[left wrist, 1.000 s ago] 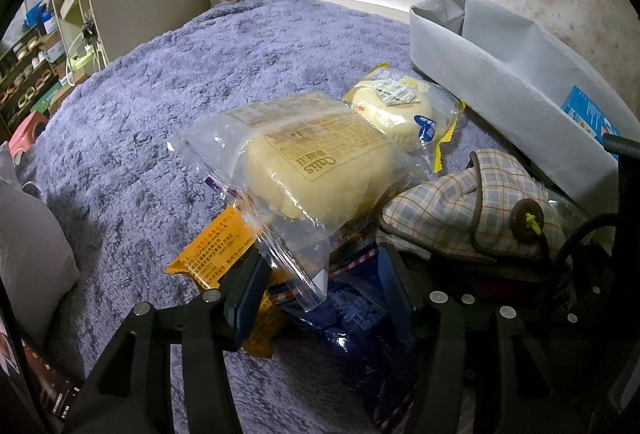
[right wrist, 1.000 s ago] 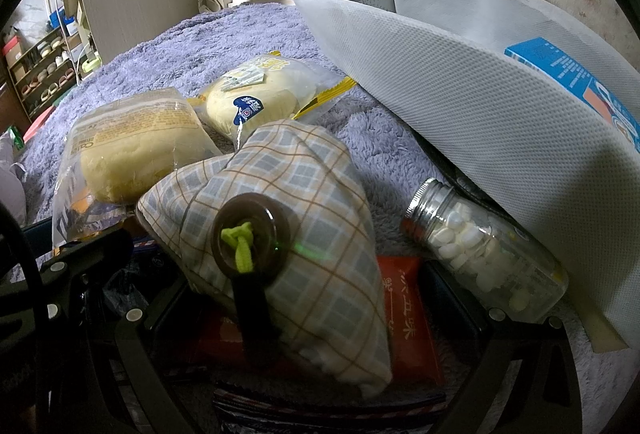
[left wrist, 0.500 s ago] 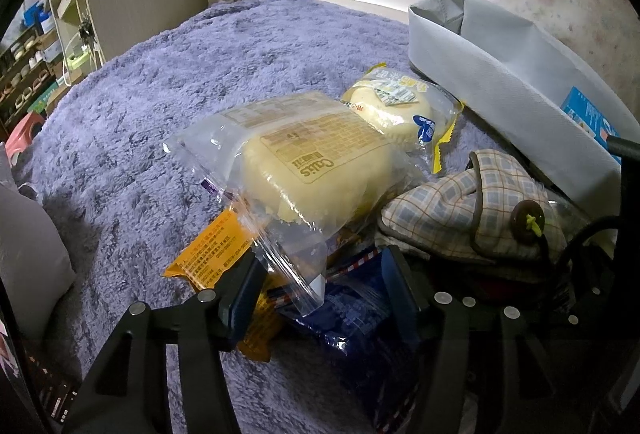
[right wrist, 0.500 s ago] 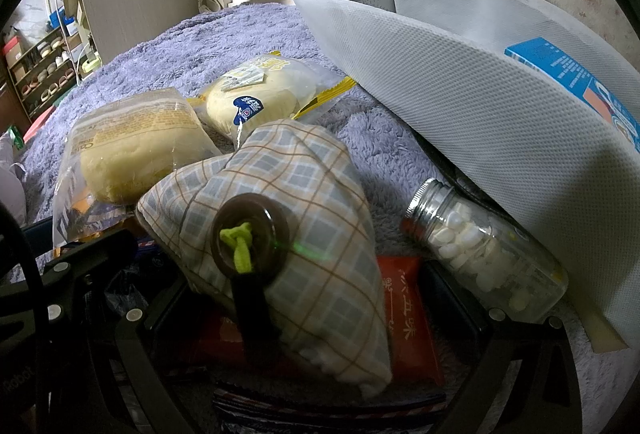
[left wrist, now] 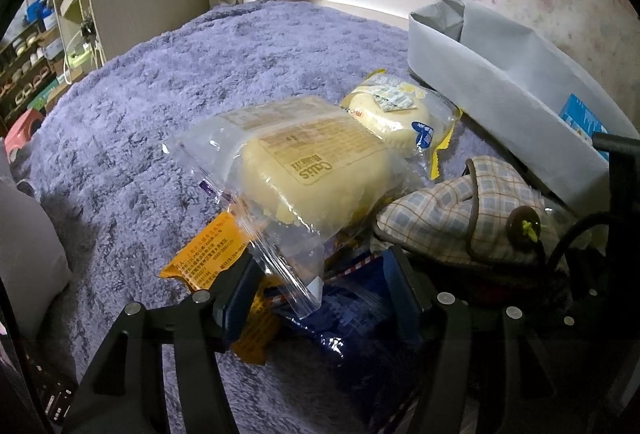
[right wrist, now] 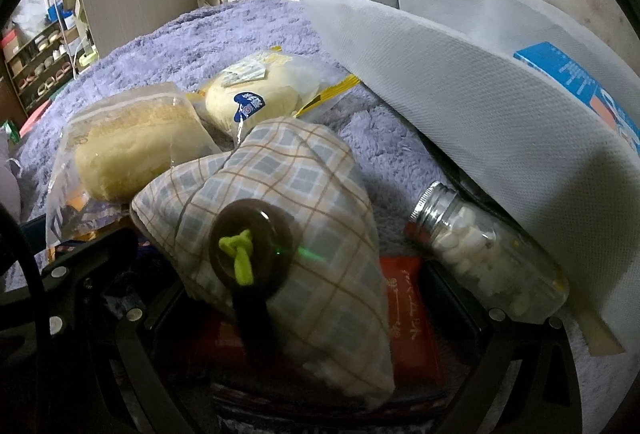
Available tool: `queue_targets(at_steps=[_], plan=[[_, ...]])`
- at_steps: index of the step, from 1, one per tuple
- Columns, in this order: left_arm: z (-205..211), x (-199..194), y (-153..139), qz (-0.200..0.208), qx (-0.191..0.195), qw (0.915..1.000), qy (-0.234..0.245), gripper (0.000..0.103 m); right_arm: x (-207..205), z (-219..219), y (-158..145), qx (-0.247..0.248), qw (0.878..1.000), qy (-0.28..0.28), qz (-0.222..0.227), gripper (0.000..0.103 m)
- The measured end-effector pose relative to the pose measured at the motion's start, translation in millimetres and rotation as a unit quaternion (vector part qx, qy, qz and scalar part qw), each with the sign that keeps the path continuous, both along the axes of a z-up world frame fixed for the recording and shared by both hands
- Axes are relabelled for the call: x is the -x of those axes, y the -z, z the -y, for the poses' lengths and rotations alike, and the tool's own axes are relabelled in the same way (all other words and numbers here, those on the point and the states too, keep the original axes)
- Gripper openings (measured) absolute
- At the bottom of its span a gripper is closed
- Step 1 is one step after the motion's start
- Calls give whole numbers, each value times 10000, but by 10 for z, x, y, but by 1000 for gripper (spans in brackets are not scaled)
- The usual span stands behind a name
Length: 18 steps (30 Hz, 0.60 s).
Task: Organize objects
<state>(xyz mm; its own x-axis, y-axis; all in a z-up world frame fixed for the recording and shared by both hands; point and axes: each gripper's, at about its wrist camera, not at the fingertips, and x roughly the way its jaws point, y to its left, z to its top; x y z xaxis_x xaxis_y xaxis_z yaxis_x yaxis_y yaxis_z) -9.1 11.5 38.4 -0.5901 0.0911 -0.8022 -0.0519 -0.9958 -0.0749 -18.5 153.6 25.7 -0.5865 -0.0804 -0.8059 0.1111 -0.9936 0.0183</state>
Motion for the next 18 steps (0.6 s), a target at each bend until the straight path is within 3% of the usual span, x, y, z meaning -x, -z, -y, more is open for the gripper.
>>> queue_targets(at_steps=[5,9,14,18], plan=[[137,38,-50,155,-465,9987,-119,49,182,-49,-37,-12,9944,-130,1046,103],[177,42,-79,177,-640,9976,-192,45,205,-170,-77,298,9921,-140,1212,103],[256,-2,-160,49,-776,9965,-314,33,136,-364,-343,720,9950,238,656,82],[239,-59,-275,-163,-747,9968,-233,26,20,-530,-670,917,9946,481,12,81]])
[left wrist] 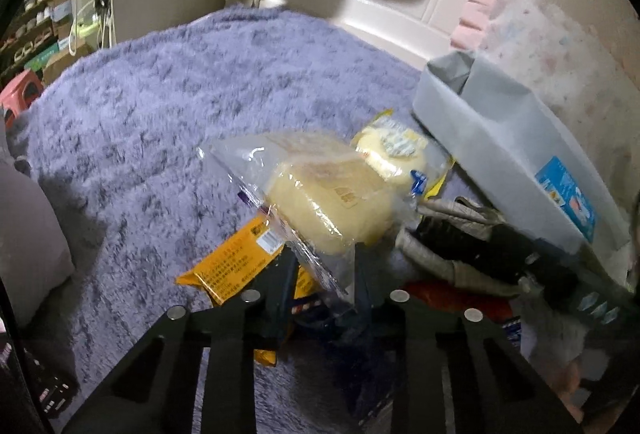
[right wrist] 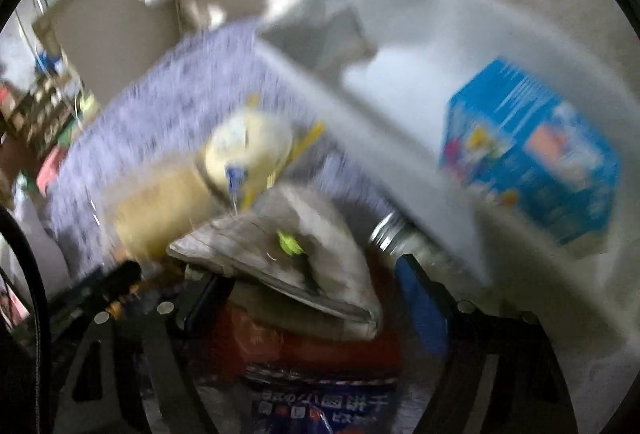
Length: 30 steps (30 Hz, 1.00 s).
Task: Organize objects
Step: 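Reach the right gripper to the plaid cloth and close on it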
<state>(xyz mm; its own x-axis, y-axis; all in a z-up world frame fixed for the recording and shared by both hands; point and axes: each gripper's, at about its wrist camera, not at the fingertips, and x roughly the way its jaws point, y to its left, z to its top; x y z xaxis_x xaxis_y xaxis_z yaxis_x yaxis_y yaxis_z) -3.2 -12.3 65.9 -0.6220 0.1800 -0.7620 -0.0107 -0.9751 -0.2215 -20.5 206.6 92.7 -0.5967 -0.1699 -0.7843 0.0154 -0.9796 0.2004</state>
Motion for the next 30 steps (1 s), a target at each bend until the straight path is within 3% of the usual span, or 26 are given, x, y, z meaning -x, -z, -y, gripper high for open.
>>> queue_targets(at_steps=[5,13,20,30], plan=[[-16,0,-56,-48,-5,10000,63,26,-97,-116,-260,640,9977,-9,-241,83],[51,-62,-232,-290,-32,9996,3,27,-66,10,-298,789,9966,-219,26,83],[107,-154,-474,-645,-2,9979,11,36,-132,20,-374,907,9956,-226,-60,83],[174,-87,-375,-438,-116,9990,23,36,-121,22,-370,930,9951,-313,-72,83]])
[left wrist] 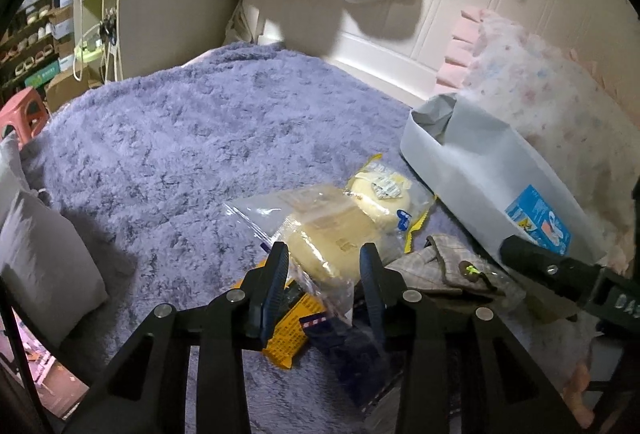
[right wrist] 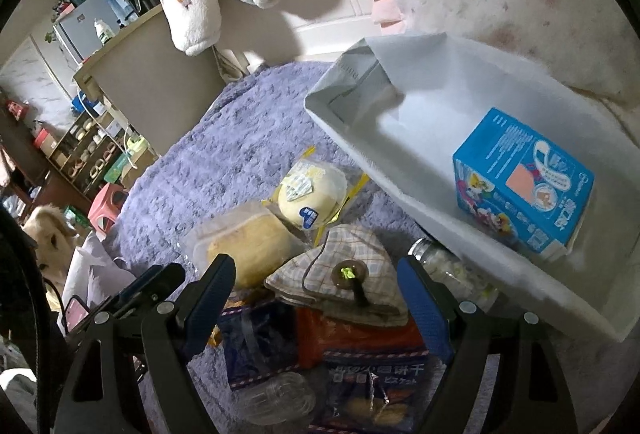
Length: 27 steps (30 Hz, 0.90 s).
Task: Organize objects
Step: 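Reach the right gripper to the plaid cloth and close on it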
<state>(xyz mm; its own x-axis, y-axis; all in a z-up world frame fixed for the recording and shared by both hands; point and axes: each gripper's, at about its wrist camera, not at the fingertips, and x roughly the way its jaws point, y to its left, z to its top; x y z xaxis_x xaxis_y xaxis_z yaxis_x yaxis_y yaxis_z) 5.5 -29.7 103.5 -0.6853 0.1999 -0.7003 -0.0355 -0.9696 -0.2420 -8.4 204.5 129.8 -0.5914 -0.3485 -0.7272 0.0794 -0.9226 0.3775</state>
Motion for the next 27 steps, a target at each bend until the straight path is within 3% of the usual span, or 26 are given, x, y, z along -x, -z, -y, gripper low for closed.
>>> queue_targets(at_steps=[7,14,18,27], plan=[[-115,40,135,23,-1,9998,215,36,168,-19,273,-259,9993,123,248,83],[-323,73,283,187,494,9978,401,37,360,-65,735,284,9941,-57,1045,82],[-342,52,271,141,493,9976,467,38,320,-76,684,190,9949,-43,990,63],[-393,37,244,40,513,9972,540,38,254,-135,565,428,9947,2,940,46]])
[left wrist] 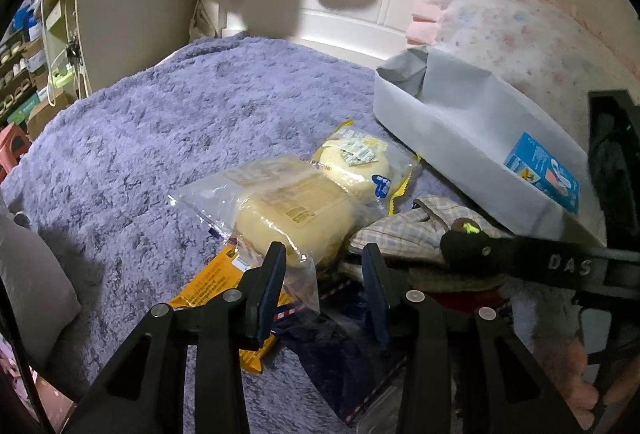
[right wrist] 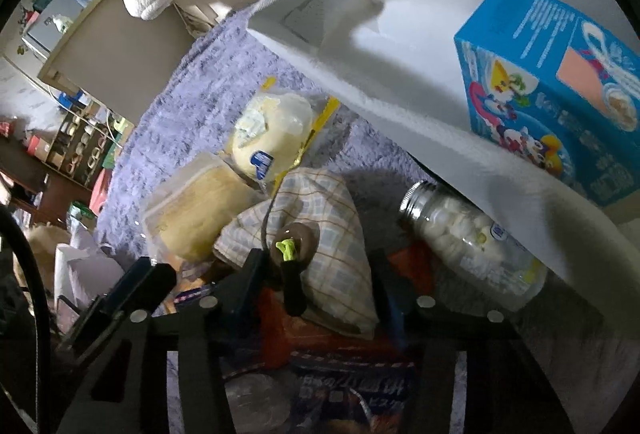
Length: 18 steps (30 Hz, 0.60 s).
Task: Organize objects
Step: 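Reach the right gripper to the plaid cloth and close on it, then carry the plaid cloth into the grey basket and open the right gripper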
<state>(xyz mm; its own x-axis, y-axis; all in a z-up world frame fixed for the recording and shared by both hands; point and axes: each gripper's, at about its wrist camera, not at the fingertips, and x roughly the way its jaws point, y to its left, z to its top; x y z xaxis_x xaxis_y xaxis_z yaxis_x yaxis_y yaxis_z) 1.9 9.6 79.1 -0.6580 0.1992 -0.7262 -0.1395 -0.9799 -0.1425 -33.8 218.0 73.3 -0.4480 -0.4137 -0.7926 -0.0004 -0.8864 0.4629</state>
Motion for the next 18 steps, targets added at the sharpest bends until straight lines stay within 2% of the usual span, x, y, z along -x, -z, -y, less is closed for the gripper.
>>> queue_targets(at_steps=[2,3,6,10,14,18], plan=[[-12,-11,-18,-58,-42,10000,37,38,-43,-8,-95,77,9998,37,-162,40],[-22,-18,-31,-103,-69,9999,57,38,-70,-19,-151,162,9995,46,-261,28],[-53,-58,-83,-274,-164,9994,166,38,-136,-75,-282,630,9970,5,-449,19],[-149,-108,-148,-503,-72,9980,375,38,-175,-47,-357,552,9967,-20,-588,19],[-213,-90,-124,-464,131,9979,424,39,-154,-12,-379,583,9964,-48,-611,17],[-207,-93,-141,-519,-1,9976,462,39,-232,-41,-511,579,9938,29,-947,17]])
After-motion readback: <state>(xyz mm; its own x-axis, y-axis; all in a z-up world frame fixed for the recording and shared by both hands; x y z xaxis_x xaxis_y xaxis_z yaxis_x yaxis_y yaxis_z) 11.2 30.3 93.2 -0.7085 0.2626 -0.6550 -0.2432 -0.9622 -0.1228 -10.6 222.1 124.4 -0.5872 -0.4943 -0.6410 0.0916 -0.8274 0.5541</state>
